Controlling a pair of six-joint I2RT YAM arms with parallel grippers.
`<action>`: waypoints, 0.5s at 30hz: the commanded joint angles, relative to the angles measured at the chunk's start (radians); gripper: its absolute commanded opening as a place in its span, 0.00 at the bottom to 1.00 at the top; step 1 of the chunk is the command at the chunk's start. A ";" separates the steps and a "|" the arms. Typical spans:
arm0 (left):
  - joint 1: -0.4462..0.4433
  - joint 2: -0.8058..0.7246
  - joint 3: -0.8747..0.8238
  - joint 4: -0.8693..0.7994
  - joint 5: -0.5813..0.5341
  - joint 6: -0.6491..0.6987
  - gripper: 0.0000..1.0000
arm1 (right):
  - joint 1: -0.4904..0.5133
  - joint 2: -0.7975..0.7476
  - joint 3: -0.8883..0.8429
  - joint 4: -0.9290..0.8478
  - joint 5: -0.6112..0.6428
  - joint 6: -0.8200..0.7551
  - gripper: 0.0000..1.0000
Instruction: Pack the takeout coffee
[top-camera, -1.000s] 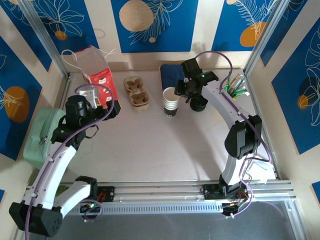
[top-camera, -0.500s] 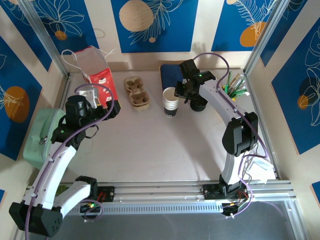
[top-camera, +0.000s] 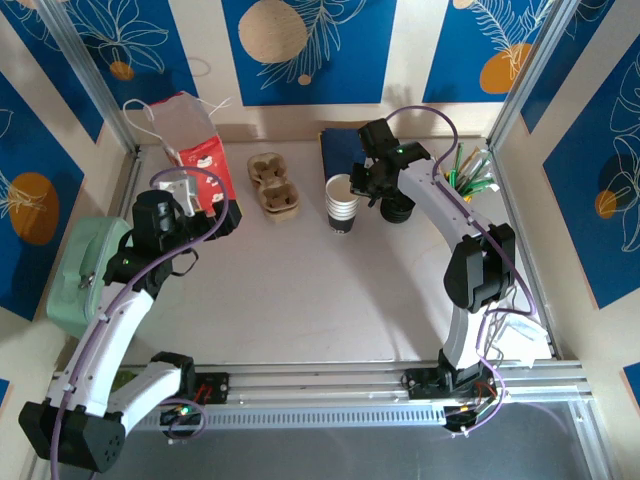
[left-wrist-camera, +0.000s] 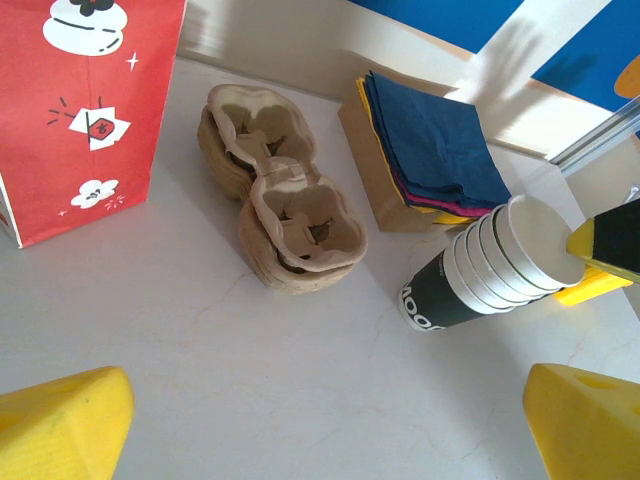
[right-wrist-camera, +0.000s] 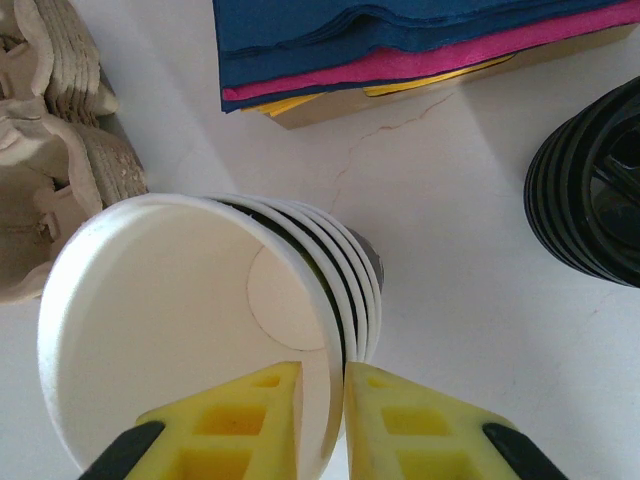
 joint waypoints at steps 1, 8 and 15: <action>-0.006 0.003 -0.012 0.011 -0.002 -0.009 0.99 | 0.008 0.013 0.021 -0.012 -0.023 0.003 0.16; -0.006 0.009 -0.015 0.009 -0.004 -0.011 0.99 | 0.009 0.009 0.030 -0.018 -0.033 0.004 0.09; -0.006 0.004 -0.014 0.001 -0.007 -0.012 0.99 | 0.010 0.002 0.047 -0.034 -0.044 0.005 0.07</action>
